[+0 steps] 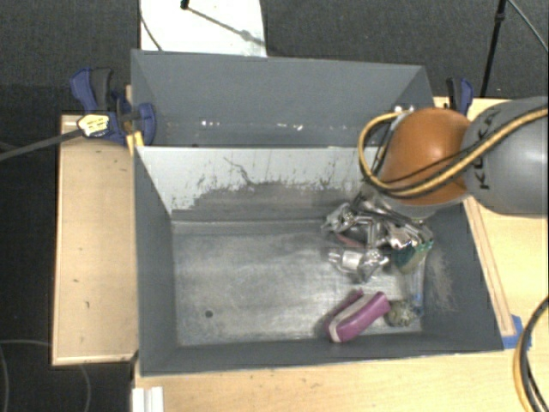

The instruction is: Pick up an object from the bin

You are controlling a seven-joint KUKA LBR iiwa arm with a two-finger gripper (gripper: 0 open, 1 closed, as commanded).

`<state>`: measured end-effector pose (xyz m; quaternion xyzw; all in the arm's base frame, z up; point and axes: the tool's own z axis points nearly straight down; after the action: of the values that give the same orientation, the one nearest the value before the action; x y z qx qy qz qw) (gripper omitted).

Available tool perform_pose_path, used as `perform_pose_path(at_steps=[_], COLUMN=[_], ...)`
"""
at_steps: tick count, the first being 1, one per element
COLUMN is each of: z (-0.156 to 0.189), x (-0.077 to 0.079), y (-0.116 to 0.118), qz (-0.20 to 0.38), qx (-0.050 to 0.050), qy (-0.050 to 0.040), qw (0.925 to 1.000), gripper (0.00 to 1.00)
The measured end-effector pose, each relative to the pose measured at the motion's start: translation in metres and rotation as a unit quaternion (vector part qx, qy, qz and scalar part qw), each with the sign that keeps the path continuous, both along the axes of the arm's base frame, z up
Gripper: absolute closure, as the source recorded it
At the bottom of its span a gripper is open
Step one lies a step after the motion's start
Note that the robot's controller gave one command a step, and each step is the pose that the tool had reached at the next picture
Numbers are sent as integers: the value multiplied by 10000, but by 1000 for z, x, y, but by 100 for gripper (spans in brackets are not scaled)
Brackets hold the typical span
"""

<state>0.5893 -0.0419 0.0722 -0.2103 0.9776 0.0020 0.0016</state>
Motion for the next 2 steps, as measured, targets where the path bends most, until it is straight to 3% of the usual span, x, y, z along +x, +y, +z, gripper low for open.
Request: perform_pose_path(at_steps=[1,2], z=[2,124], x=[1,-20], y=[1,5], qz=[-25,763], qx=[-4,-28], qy=[-9,-43], qw=[10000,9971], gripper=[100,100])
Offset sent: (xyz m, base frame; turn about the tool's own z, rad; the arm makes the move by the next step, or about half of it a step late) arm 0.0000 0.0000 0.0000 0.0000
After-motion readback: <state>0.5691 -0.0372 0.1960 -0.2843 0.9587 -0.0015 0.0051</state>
